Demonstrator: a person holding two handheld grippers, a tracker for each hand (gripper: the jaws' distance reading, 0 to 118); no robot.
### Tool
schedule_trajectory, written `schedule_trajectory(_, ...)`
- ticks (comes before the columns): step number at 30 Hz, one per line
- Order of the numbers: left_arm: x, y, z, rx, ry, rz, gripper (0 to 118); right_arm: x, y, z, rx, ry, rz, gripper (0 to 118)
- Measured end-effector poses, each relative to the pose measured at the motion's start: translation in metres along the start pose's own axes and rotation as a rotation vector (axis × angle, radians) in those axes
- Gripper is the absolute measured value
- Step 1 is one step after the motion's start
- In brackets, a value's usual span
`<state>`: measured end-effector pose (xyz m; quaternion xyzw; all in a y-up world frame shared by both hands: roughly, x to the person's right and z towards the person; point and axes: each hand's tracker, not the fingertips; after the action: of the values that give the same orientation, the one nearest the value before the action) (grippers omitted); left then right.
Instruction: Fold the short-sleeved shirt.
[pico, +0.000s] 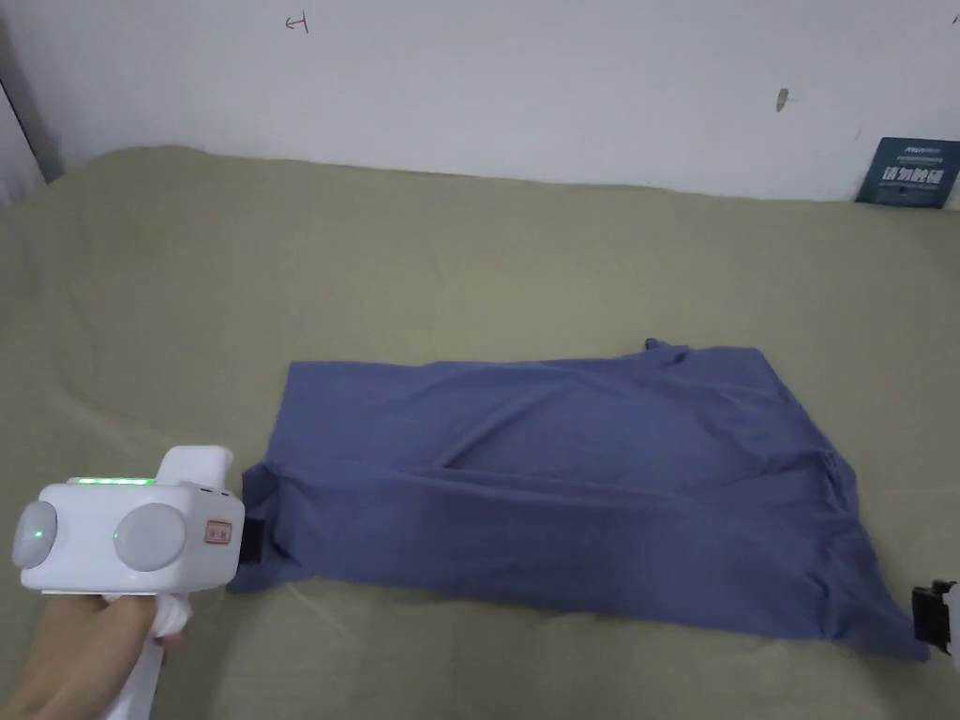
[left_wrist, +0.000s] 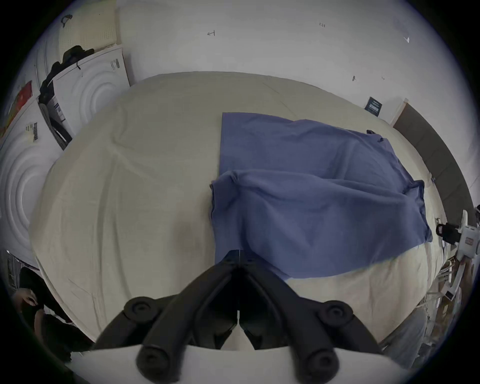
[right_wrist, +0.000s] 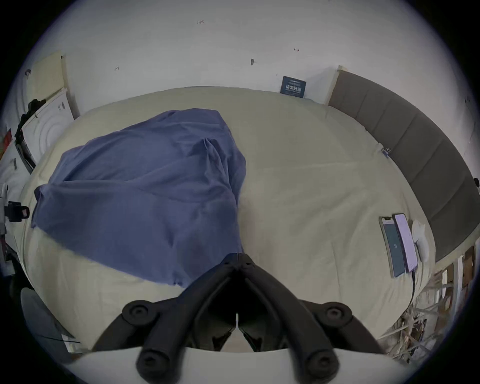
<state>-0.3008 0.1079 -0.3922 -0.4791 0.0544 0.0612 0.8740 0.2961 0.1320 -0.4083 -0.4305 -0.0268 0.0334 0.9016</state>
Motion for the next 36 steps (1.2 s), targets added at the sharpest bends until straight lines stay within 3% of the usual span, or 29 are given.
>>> schedule_trajectory(1,0.0,0.0,-0.003,-0.008,0.006,0.011,6,-0.002,-0.006,0.004,0.002,0.004,-0.006,0)
schedule_trajectory(2,0.001,0.002,-0.005,-0.013,0.006,0.019,35,-0.001,-0.004,0.005,0.004,0.007,-0.012,0)
schedule_trajectory(3,0.001,0.002,-0.014,-0.04,-0.004,0.028,82,0.0,-0.001,0.006,0.006,0.008,-0.017,0)
schedule_trajectory(4,0.001,0.001,-0.02,-0.053,0.013,0.044,118,0.0,-0.001,0.006,0.009,0.012,-0.019,0)
schedule_trajectory(6,0.005,0.005,-0.023,-0.047,0.03,0.04,109,-0.001,-0.001,0.006,0.011,0.016,-0.021,0)
schedule_trajectory(9,0.009,0.007,-0.035,-0.083,0.11,-0.028,106,-0.002,-0.004,0.001,0.011,0.021,-0.022,0)
schedule_trajectory(12,0.016,-0.002,-0.035,-0.069,0.066,-0.018,86,0.0,-0.005,-0.006,0.004,0.02,-0.023,0)
schedule_trajectory(13,0.017,-0.002,-0.03,-0.05,0.04,-0.03,67,0.002,-0.007,-0.013,0.001,0.017,-0.029,3)
schedule_trajectory(14,0.018,-0.002,-0.028,-0.043,0.019,-0.044,43,0.003,-0.006,-0.015,-0.003,0.017,-0.035,16)
schedule_trajectory(15,0.017,-0.001,-0.026,-0.041,0.018,-0.053,15,0.004,-0.006,-0.017,-0.01,0.014,-0.048,48)
schedule_trajectory(16,0.019,0.0,-0.026,-0.033,0.035,-0.066,6,0.007,-0.005,-0.021,-0.022,0.026,-0.068,99)
schedule_trajectory(17,0.02,0.001,-0.025,-0.036,0.052,-0.083,6,0.003,-0.007,-0.026,-0.044,0.041,-0.077,118)
schedule_trajectory(19,0.017,0.002,-0.028,-0.044,0.032,-0.066,6,0.0,-0.01,-0.029,-0.04,0.051,-0.078,109)
schedule_trajectory(21,0.013,0.002,-0.029,-0.049,0.014,-0.031,6,-0.01,-0.012,-0.044,-0.049,0.032,-0.071,110)
schedule_trajectory(22,0.01,0.001,-0.029,-0.05,0.009,-0.017,6,-0.014,-0.015,-0.052,-0.065,0.036,-0.062,95)
schedule_trajectory(23,0.009,0.001,-0.029,-0.049,0.009,-0.018,6,-0.017,-0.017,-0.056,-0.09,0.033,-0.047,61)
schedule_trajectory(24,0.01,0.001,-0.028,-0.046,0.012,-0.02,6,-0.021,-0.021,-0.058,-0.085,0.032,-0.035,16)
schedule_trajectory(25,0.011,0.0,-0.027,-0.045,0.014,-0.024,6,-0.017,-0.012,-0.05,-0.08,0.026,-0.022,7)
schedule_trajectory(36,0.002,-0.007,0.013,-0.005,0.015,-0.032,6,-0.014,-0.036,0.014,-0.018,0.034,-0.017,6)
